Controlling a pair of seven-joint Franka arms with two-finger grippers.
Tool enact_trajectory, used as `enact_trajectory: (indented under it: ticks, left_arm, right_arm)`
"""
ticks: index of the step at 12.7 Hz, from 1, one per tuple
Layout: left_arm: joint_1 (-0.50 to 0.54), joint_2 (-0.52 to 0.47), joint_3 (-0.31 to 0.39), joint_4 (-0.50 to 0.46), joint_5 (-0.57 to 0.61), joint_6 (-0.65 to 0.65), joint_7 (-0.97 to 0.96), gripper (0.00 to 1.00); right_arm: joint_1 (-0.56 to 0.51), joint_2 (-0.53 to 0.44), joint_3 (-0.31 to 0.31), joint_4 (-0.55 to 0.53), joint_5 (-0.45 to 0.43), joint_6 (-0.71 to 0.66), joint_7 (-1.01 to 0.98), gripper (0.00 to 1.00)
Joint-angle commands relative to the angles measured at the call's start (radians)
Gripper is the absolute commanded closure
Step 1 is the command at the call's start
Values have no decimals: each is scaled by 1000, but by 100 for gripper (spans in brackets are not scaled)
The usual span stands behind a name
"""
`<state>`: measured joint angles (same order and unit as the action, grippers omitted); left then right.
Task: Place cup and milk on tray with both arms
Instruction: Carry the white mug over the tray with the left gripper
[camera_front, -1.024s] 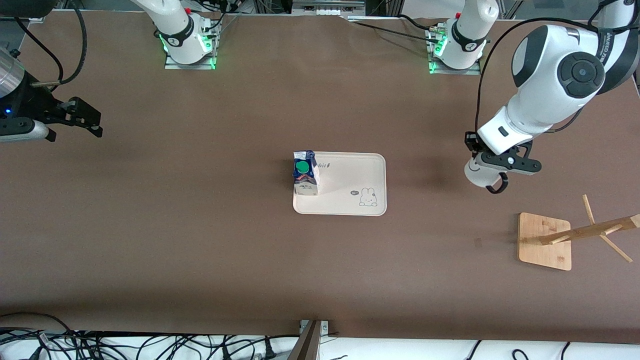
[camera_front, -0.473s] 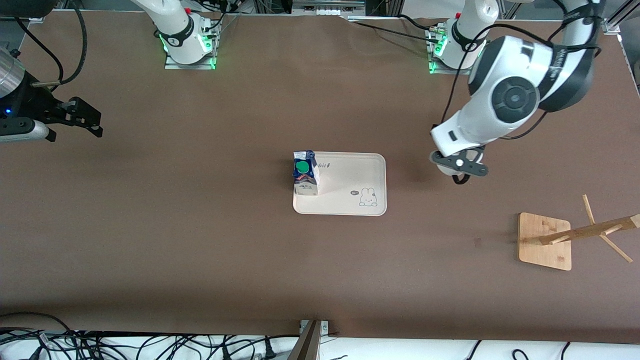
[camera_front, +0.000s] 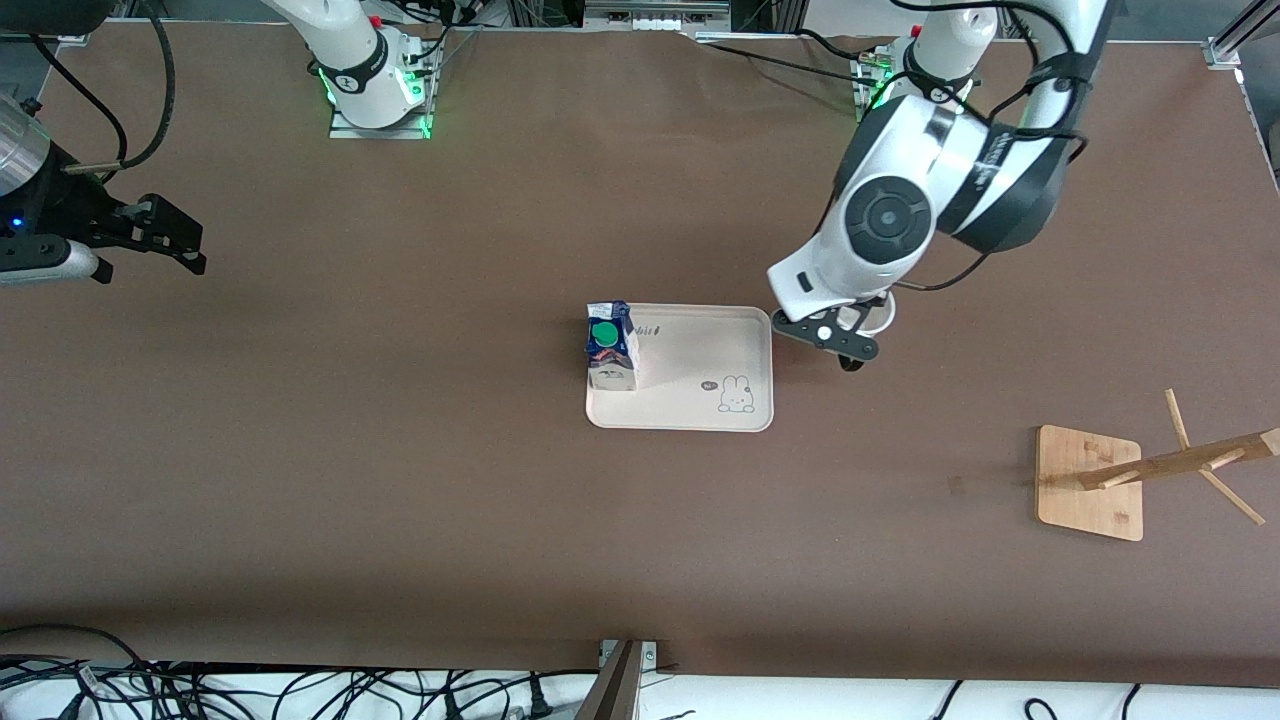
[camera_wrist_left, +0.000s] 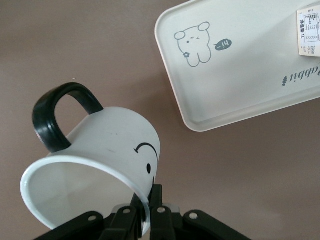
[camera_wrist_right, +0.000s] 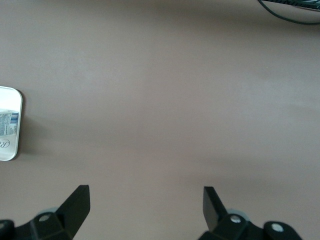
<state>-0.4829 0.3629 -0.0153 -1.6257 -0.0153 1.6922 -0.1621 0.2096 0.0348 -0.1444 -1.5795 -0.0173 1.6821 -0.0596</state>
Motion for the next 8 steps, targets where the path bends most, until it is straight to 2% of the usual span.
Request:
enact_trajectory:
  ticks: [1,3,6,8]
  left_arm:
    - [-77,80,8,75,6,3,-39,100]
    - [-109,128,6,121,2,41,-37,100]
    - [-117,247,9,234,-97,46,-11,100]
    - [-131,275,9,247,-98,52,4,100]
  right_arm:
    - [-3,7,6,18,-4,-2,1,0]
    - [-3,7,5,16,-4,4,1,0]
    - [-6,7,5,18,-4,7,1,0]
    - [-4,7,5,18,-4,10,1,0]
